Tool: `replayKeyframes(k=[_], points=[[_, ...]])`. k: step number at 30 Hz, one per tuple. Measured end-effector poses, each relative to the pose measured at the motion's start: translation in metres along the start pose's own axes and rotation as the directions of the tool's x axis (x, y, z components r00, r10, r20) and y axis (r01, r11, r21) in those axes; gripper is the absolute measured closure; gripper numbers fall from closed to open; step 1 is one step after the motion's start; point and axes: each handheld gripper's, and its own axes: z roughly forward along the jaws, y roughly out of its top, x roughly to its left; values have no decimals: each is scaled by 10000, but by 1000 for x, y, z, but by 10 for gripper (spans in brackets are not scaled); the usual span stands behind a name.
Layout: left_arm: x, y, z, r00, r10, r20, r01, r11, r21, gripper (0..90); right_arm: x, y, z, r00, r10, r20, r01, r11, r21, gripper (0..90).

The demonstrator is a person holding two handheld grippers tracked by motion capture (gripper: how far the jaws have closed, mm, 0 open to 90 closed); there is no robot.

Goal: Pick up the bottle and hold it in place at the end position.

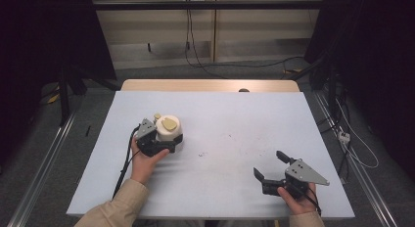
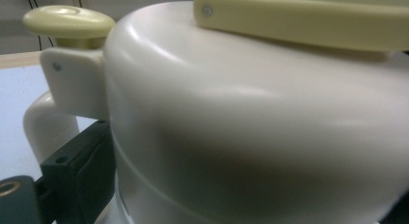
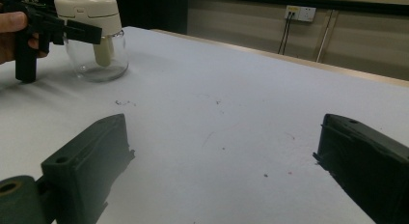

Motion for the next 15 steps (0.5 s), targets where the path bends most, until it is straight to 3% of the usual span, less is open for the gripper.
replayKeyframes(k=[15], points=[[-2,2,3,9998,145,-108,-145,9999,-4,53,0,0,0,10000,3,-20,-3,10000,-5,40]])
